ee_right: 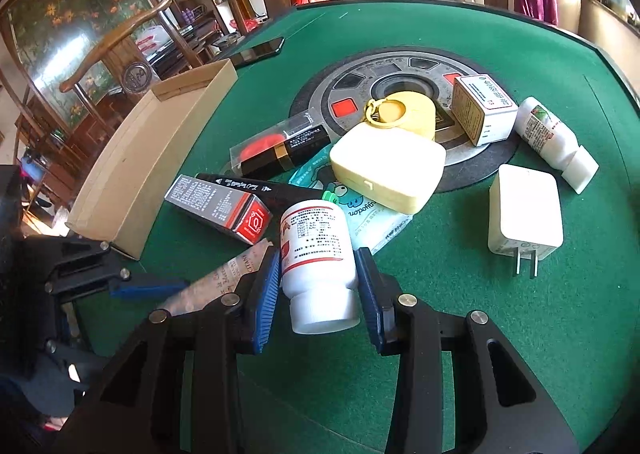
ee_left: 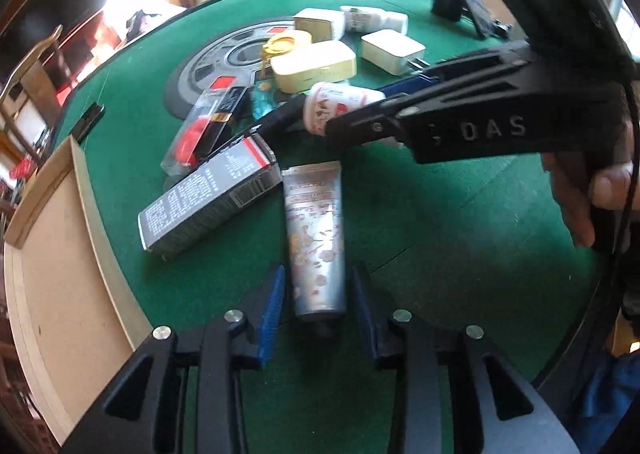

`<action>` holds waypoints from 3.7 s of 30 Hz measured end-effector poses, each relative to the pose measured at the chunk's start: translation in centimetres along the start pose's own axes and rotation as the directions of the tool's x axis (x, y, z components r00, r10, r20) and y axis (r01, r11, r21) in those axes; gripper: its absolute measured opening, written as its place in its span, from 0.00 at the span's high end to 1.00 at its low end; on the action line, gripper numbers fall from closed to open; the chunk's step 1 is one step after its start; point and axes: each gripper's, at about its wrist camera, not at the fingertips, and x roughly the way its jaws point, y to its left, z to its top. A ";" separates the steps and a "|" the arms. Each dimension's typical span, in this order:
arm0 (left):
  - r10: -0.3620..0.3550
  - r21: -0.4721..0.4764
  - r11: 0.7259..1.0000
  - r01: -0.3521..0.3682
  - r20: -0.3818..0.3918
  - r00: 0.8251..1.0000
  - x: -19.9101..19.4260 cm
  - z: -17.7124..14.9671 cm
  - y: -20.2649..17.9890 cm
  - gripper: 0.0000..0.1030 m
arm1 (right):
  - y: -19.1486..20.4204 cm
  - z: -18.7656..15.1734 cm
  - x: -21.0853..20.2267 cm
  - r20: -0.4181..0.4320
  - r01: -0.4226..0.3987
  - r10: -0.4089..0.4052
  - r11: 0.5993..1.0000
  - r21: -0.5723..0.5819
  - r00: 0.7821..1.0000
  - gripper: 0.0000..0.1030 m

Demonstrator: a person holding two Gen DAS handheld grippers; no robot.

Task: Organize objects
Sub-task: 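Grasp the hand cream tube with the left tool while the right tool grasps the white pill bottle, then carry the tube and pill bottle into the cardboard tray and open both tools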

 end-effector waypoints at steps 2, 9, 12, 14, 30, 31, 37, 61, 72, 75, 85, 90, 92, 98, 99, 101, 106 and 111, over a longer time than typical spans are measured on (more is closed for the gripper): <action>-0.007 -0.022 1.000 0.007 0.002 1.000 0.2 0.3 0.1 0.66 | 0.0 0.0 0.0 0.000 0.006 -0.006 1.000 -0.001 1.000 0.64; 0.030 -0.017 0.999 -0.030 0.018 0.999 0.3 0.4 -0.5 0.66 | 0.0 0.0 0.4 -0.008 0.013 -0.013 1.000 0.003 1.000 0.64; 0.025 -0.041 0.999 -0.023 0.055 0.998 0.2 -0.1 -0.6 0.74 | 0.1 -0.1 0.9 -0.020 0.013 -0.013 1.000 0.000 1.000 0.64; 0.017 -0.076 0.997 -0.011 0.080 0.997 0.1 -0.5 -0.3 0.74 | 0.2 -0.2 1.0 -0.023 0.019 -0.019 1.000 -0.005 1.000 0.64; -0.064 -0.252 0.959 0.131 0.258 0.964 -3.8 -1.7 2.7 0.74 | 0.1 0.1 -1.0 0.046 0.025 -0.025 1.000 -0.003 0.999 0.65; -0.067 -0.255 0.957 0.136 0.263 0.963 -4.0 -1.7 2.8 0.74 | 0.1 0.1 -1.1 0.050 0.024 -0.024 1.000 -0.003 0.998 0.65; -0.047 -0.285 0.949 0.139 0.307 0.950 -5.4 -2.1 3.8 0.74 | 0.3 0.1 -1.7 0.075 0.009 -0.009 1.000 0.000 0.997 0.65; 0.100 -0.485 0.870 0.088 0.348 0.932 -9.8 -7.6 15.7 0.74 | 8.6 3.7 0.7 0.024 -0.164 0.165 0.986 -0.020 0.986 0.65; 0.140 -0.578 0.816 0.020 0.231 0.963 -6.4 -5.1 23.1 0.74 | 14.4 13.1 6.5 -0.037 -0.166 0.165 0.986 -0.024 0.986 0.65; 0.130 -0.606 0.795 0.018 0.198 0.972 -4.8 -4.0 24.9 0.74 | 14.9 15.7 8.8 -0.059 -0.175 0.175 0.985 0.013 0.983 0.65; 0.087 -0.627 0.778 0.042 0.174 0.981 -1.5 -1.3 26.2 0.74 | 16.0 21.2 15.7 -0.122 -0.114 0.121 0.991 0.065 0.985 0.65; 0.092 -0.640 0.768 0.029 0.154 0.984 -0.6 -0.9 26.5 0.74 | 15.8 22.0 17.6 -0.148 -0.084 0.092 0.995 0.059 0.985 0.65; 0.087 -0.644 0.765 0.034 0.155 0.984 -0.4 -0.8 26.6 0.74 | 15.7 22.0 18.2 -0.158 -0.073 0.081 0.996 0.057 0.984 0.65; 0.068 -0.644 0.764 0.045 0.149 0.986 0.2 -1.2 26.4 0.74 | 16.2 22.3 19.1 -0.153 -0.041 0.045 0.999 0.029 0.987 0.65; 0.066 -0.646 0.762 0.046 0.147 0.987 0.3 -1.4 26.5 0.74 | 16.4 22.3 19.2 -0.152 -0.036 0.039 0.999 0.021 0.988 0.65; 0.059 -0.647 0.761 0.048 0.142 0.988 0.5 -1.7 26.4 0.74 | 16.7 22.4 19.4 -0.150 -0.024 0.025 1.000 0.009 0.988 0.65; 0.058 -0.654 0.755 0.055 0.151 0.987 0.0 -2.0 26.5 0.73 | 17.1 22.5 19.7 -0.140 0.000 -0.002 1.000 -0.015 0.990 0.65; 0.054 -0.660 0.749 0.064 0.157 0.986 -0.2 -2.2 26.3 0.73 | 17.2 22.5 20.1 -0.148 -0.002 0.000 1.000 -0.013 0.989 0.65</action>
